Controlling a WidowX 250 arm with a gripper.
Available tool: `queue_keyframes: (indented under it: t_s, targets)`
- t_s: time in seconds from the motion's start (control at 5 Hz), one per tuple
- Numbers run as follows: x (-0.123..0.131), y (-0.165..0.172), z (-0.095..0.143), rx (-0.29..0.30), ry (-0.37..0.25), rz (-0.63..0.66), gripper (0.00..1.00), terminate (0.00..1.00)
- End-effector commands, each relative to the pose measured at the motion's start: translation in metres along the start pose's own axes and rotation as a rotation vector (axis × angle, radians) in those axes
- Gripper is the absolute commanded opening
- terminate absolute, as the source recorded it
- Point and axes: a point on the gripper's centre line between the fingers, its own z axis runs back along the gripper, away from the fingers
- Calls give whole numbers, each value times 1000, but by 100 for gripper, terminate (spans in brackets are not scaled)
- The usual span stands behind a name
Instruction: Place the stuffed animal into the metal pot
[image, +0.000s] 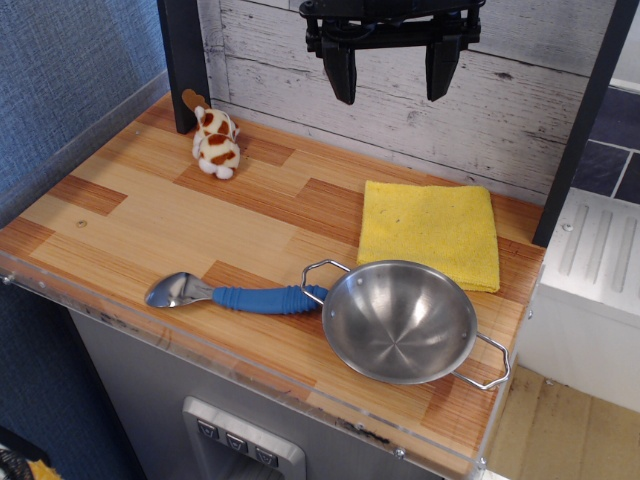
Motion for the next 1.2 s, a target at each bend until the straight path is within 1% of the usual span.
queue_keyframes:
  t_s: [0.0, 0.2, 0.4, 0.6, 0.8, 1.0]
  targets:
    - [0, 0, 0, 0, 0, 0, 100, 0]
    - [7, 40, 6, 42, -10, 142, 100, 0]
    - [12, 71, 3, 61, -10, 221, 100, 0]
    - [24, 95, -5, 62, -51, 280, 100, 0]
    - [36, 114, -23, 97, -52, 315, 100, 0]
    - [47, 132, -35, 116, -106, 307, 100, 0]
